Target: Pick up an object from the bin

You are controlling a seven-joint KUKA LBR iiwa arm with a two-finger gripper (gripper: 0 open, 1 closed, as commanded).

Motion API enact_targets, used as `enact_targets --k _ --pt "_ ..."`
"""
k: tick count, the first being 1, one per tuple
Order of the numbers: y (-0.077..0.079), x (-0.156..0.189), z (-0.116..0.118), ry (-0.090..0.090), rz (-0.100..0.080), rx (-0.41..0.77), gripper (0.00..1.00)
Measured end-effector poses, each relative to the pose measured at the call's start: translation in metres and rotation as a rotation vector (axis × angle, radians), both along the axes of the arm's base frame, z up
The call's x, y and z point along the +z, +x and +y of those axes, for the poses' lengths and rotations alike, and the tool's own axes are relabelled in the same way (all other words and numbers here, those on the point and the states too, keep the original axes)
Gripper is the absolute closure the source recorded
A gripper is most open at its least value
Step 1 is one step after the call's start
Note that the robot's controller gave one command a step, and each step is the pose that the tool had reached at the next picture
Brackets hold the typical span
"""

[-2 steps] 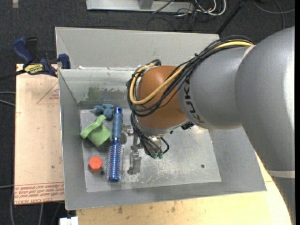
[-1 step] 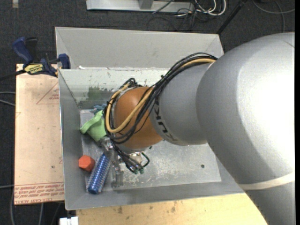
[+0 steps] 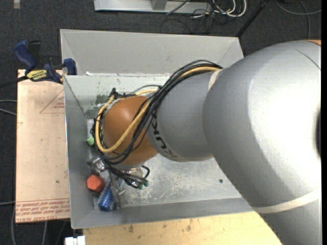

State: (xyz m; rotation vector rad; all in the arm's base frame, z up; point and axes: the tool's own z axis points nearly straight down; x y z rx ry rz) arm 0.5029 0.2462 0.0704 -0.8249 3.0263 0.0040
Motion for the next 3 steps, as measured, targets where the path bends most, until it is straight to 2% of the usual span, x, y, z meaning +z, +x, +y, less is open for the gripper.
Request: enact_targets --k 1,2,3 --pt "0.001 -0.002 -0.009 -0.017 0.009 -0.007 1.0" --pt "-0.011 0.127 -0.014 0.0 -0.003 0.049 1.0" --pt "0.008 0.274 -0.017 0.001 -0.006 0.02 1.0"
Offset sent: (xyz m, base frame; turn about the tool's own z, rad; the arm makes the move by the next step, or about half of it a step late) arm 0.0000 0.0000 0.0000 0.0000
